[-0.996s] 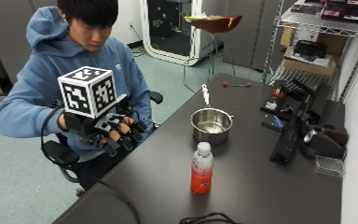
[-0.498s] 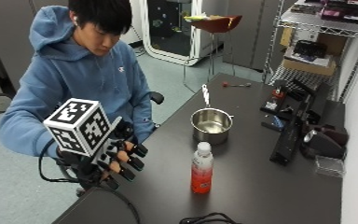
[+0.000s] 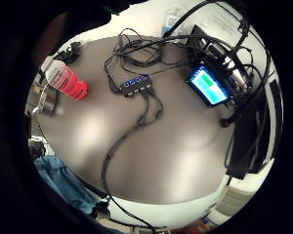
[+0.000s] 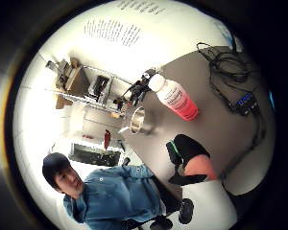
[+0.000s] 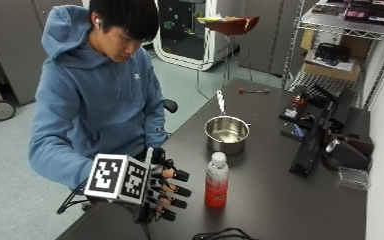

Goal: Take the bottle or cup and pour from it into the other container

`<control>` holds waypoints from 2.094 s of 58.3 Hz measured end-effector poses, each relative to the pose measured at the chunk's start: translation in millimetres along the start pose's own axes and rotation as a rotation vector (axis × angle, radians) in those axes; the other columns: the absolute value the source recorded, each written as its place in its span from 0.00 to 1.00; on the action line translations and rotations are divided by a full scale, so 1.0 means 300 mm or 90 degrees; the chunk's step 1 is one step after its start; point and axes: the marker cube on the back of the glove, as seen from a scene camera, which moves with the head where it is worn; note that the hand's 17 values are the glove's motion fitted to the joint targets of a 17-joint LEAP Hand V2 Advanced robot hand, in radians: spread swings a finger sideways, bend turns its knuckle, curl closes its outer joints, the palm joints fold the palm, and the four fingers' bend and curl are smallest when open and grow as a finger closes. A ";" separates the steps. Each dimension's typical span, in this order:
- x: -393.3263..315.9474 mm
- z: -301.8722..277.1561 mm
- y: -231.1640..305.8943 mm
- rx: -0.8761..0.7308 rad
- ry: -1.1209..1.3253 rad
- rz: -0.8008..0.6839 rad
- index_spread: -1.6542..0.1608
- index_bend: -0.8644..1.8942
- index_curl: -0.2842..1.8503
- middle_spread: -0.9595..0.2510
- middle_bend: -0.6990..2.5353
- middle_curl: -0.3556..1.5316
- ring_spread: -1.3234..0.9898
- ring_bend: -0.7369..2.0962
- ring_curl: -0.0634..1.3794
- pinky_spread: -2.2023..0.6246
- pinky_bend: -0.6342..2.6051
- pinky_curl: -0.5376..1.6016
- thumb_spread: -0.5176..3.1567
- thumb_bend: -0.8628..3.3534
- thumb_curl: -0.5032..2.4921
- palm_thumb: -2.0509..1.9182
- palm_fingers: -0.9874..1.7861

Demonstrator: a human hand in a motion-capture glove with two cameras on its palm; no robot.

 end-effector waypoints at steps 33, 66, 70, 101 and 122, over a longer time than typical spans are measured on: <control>-0.082 0.391 -0.159 -0.003 -0.264 0.005 0.72 0.35 0.22 0.83 0.28 0.37 0.60 0.43 0.25 0.86 0.43 0.39 0.37 0.20 0.30 0.70 0.41; -0.218 0.616 -0.299 0.132 -0.476 0.030 0.76 0.37 0.23 0.87 0.31 0.38 0.60 0.47 0.26 0.85 0.43 0.38 0.35 0.21 0.31 0.74 0.60; -0.234 0.623 -0.305 0.140 -0.481 0.037 0.80 0.38 0.25 0.84 0.33 0.40 0.57 0.48 0.27 0.82 0.40 0.37 0.35 0.21 0.32 0.76 0.69; -0.569 0.441 -0.416 -0.004 -0.115 -0.105 0.86 0.37 0.30 0.77 0.31 0.44 0.53 0.45 0.33 0.73 0.37 0.40 0.23 0.20 0.38 0.78 0.77; -0.922 0.438 -0.440 -0.169 0.355 -0.285 0.87 0.37 0.31 0.76 0.31 0.45 0.53 0.44 0.35 0.73 0.37 0.41 0.22 0.20 0.39 0.77 0.78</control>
